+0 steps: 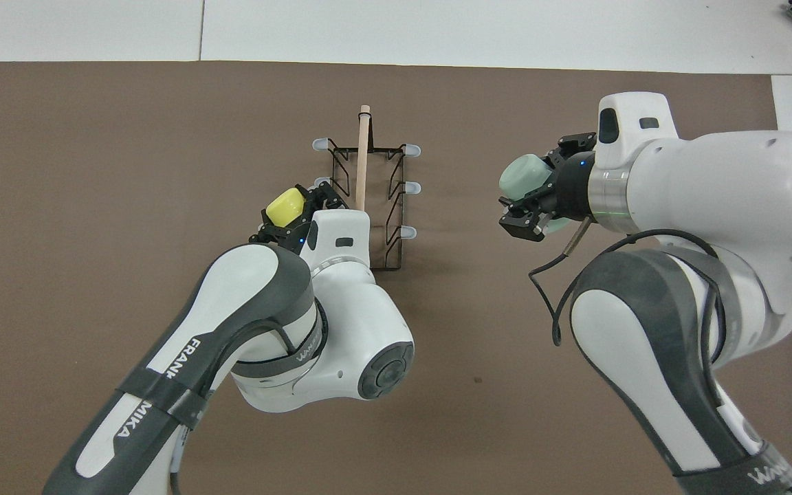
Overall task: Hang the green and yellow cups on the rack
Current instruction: 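Carry the yellow cup and green cup toward the rack with both grippers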
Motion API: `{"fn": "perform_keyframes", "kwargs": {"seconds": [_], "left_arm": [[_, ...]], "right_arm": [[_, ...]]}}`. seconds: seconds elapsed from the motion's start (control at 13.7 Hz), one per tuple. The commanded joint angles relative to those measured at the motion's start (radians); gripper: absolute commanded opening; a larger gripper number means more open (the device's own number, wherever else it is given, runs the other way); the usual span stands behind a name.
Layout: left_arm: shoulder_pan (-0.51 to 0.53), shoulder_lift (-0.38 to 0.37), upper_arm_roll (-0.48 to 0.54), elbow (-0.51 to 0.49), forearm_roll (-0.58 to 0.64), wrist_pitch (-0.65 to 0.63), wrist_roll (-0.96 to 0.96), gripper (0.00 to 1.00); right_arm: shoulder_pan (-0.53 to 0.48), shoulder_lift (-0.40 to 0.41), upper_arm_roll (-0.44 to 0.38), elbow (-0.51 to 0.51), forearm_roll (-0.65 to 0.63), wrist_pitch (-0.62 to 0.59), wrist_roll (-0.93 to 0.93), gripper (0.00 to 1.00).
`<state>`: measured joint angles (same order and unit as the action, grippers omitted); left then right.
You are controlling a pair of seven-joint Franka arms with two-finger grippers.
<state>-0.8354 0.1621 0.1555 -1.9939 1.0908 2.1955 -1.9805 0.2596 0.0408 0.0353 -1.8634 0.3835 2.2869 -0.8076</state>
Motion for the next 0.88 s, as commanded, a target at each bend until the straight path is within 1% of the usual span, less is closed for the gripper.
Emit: {"fn": "perform_keyframes", "kwargs": {"seconds": [0.0,0.15,0.22,0.29,0.37,0.44,0.59,0.66,0.8], "left_arm": [[-0.054,-0.03,0.006,-0.04,0.011,-0.037,-0.044,0.02],[-0.062,-0.03,0.006,-0.04,0.008,-0.045,-0.046,0.47],[-0.063,-0.03,0.006,-0.04,0.003,-0.051,-0.046,0.72],[-0.065,-0.032,0.004,-0.04,0.001,-0.053,-0.044,0.98],[-0.068,-0.032,0.004,-0.039,-0.003,-0.053,-0.043,1.0],[-0.068,-0.032,0.004,-0.037,-0.006,-0.053,-0.035,1.0],[-0.06,-0.035,0.002,-0.023,-0.011,-0.053,-0.011,1.0],[-0.054,-0.038,0.002,-0.016,-0.029,-0.051,0.041,1.0],[-0.022,-0.05,0.01,0.032,-0.128,-0.046,0.217,1.0]], "right_arm": [[0.016,-0.045,0.011,-0.084,0.2,0.118,-0.122,0.0],[0.047,-0.068,0.011,-0.152,0.335,0.234,-0.179,0.0],[0.068,-0.075,0.011,-0.181,0.377,0.299,-0.191,0.0],[0.072,-0.078,0.011,-0.186,0.432,0.318,-0.22,0.0],[0.072,-0.078,0.011,-0.186,0.498,0.322,-0.273,0.0],[0.066,-0.078,0.011,-0.186,0.594,0.325,-0.339,0.0],[0.063,-0.078,0.011,-0.187,0.839,0.365,-0.508,0.0],[0.063,-0.076,0.011,-0.187,0.956,0.374,-0.583,0.0],[0.07,-0.07,0.011,-0.187,1.099,0.396,-0.68,0.0]]}}
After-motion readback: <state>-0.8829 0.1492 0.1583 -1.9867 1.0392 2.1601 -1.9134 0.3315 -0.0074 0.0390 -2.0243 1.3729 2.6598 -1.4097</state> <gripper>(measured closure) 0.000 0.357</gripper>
